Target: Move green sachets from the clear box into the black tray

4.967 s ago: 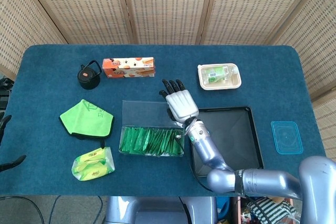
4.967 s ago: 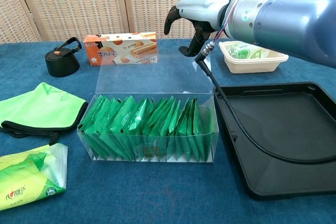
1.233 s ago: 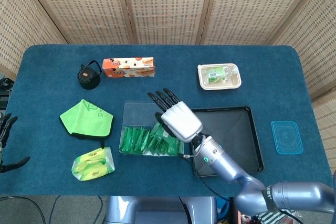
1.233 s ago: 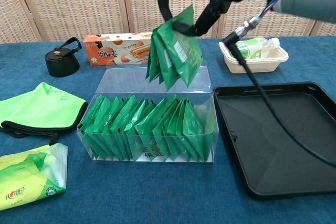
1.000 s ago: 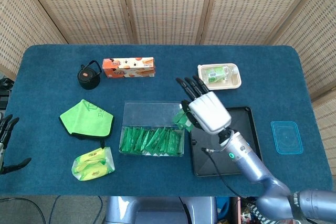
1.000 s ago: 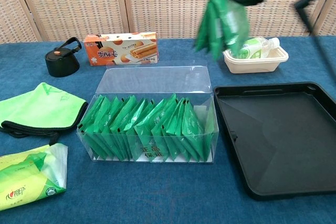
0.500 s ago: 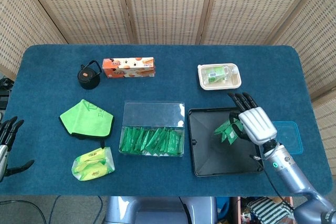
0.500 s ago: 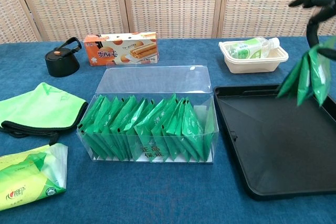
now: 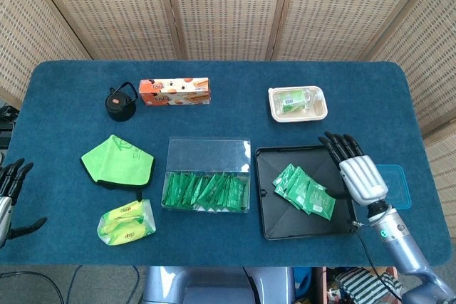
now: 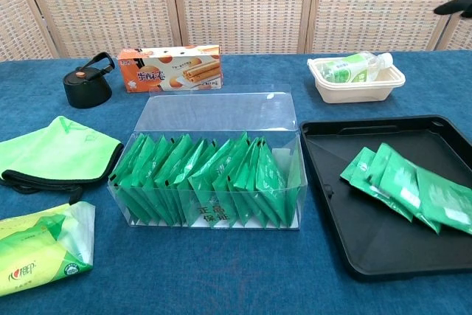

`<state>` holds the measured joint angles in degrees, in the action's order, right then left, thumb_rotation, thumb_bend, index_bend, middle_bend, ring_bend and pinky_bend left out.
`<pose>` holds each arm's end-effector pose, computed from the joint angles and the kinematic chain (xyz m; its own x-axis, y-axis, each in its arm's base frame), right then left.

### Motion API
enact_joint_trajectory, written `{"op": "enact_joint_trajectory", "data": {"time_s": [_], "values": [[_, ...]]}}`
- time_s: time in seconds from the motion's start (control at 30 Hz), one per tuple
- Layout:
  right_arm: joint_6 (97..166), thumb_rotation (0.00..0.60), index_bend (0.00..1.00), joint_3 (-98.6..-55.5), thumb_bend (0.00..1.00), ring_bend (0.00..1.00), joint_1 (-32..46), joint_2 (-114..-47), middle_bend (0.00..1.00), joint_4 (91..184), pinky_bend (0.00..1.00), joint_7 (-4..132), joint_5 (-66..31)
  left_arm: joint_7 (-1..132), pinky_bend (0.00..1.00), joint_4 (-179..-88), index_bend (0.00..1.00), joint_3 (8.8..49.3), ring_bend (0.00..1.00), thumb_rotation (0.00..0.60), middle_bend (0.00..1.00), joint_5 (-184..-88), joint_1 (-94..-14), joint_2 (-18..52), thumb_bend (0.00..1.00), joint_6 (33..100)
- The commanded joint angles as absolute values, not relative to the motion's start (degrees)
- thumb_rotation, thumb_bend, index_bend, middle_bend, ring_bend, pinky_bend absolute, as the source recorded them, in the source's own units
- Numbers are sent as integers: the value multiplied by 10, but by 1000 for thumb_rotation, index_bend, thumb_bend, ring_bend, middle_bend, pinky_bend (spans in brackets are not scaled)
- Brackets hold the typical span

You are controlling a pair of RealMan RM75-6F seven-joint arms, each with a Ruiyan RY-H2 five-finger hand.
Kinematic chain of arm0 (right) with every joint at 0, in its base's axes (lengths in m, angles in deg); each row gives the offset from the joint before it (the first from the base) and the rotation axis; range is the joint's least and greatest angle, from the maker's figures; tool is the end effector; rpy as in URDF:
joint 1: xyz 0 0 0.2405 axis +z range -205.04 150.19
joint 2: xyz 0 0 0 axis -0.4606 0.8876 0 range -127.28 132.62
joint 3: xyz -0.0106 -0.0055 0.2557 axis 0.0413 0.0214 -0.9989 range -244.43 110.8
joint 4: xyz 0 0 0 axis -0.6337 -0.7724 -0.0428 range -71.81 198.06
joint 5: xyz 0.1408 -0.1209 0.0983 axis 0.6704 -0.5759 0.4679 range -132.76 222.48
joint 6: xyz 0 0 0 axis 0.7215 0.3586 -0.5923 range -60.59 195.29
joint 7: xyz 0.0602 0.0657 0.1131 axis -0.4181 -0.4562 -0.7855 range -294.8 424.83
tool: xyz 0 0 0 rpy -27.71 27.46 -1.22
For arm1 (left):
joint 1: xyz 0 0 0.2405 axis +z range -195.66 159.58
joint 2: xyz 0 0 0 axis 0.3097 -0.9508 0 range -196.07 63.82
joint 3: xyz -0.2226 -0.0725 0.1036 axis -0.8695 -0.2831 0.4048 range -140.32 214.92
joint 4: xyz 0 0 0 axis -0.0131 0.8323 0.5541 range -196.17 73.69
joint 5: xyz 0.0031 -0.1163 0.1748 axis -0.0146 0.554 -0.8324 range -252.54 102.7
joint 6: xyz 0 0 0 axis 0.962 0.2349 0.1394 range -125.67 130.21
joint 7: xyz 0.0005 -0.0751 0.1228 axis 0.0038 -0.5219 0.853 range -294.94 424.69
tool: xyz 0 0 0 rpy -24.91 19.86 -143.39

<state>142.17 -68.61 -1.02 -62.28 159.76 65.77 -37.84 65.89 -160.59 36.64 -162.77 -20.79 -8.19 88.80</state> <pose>-0.2264 -0.2749 0.1234 0.3617 -0.0787 0.9290 -0.8946 -0.3098 0.3221 -0.2982 0.1606 0.1782 0.4020 0.0307 0.9151 0.9156 -0.0091 -0.4019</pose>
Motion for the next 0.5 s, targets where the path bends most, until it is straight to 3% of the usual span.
{"op": "enact_joint_trajectory", "data": {"time_s": [0.03, 0.17, 0.5], "values": [[1506, 600, 0, -681, 0, 0, -64, -610, 0, 1614, 0, 626, -424, 657, 0, -1605, 0, 367, 0, 600, 0, -1631, -206, -82, 132, 892], [1589, 600, 0, -664, 0, 0, -122, -623, 0, 1587, 0, 650, -458, 657, 0, -1600, 0, 363, 0, 600, 0, -1638, -202, -78, 132, 910], [1671, 600, 0, -659, 0, 0, -204, -667, 0, 1530, 0, 714, -463, 661, 0, -1598, 0, 362, 0, 600, 0, -1638, -196, -76, 133, 920]]}}
